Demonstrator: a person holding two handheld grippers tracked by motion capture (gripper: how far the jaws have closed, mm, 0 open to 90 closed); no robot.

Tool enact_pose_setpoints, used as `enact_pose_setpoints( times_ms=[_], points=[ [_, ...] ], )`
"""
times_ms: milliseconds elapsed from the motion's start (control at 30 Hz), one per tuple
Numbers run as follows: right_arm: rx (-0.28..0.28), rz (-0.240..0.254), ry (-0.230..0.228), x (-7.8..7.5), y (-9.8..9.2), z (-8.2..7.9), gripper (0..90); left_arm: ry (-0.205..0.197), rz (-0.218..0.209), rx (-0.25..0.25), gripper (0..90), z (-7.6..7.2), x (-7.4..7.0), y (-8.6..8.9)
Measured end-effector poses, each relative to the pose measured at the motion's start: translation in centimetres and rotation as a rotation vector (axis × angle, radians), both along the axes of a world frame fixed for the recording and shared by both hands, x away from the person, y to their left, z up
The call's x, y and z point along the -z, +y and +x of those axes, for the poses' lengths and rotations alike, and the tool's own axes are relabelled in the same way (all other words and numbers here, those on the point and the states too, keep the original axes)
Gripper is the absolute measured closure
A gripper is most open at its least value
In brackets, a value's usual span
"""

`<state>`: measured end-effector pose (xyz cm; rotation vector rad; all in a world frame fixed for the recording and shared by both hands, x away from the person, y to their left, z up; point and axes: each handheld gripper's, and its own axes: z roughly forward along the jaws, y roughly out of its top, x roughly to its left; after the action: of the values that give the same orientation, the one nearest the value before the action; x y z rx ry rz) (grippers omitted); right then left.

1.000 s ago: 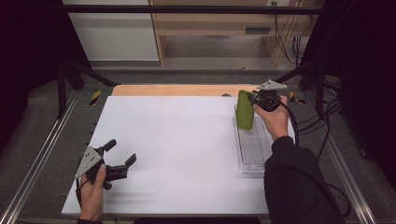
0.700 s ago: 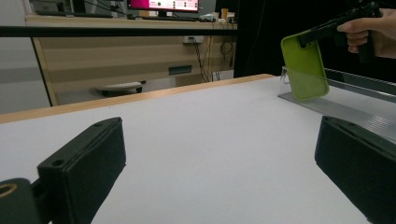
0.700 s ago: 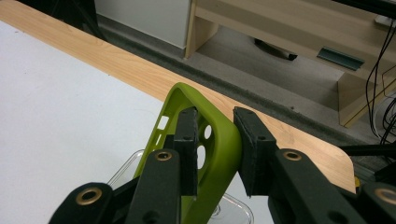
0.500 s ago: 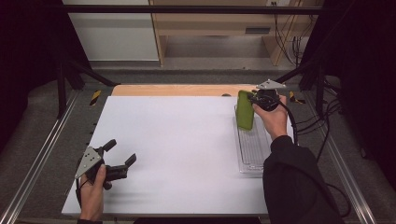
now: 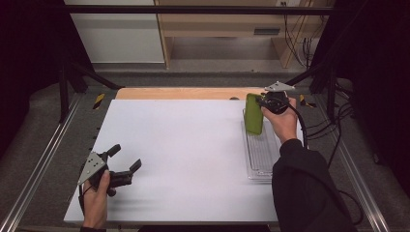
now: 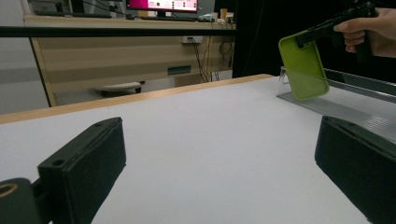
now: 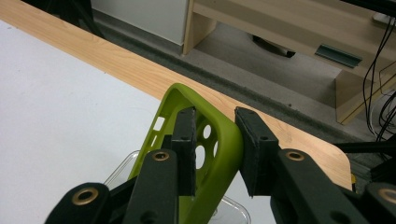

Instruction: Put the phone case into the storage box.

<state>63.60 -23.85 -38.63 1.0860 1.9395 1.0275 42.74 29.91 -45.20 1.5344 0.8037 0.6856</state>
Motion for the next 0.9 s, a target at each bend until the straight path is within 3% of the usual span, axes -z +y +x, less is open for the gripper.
enact_pose_setpoints(
  times_ms=[900],
  points=[
    [0.037, 0.013, 0.017, 0.38, -0.07, 0.64, 64.8, 0.001, -0.003, 0.002, 1.5, 0.02, 0.01, -0.14]
  ],
)
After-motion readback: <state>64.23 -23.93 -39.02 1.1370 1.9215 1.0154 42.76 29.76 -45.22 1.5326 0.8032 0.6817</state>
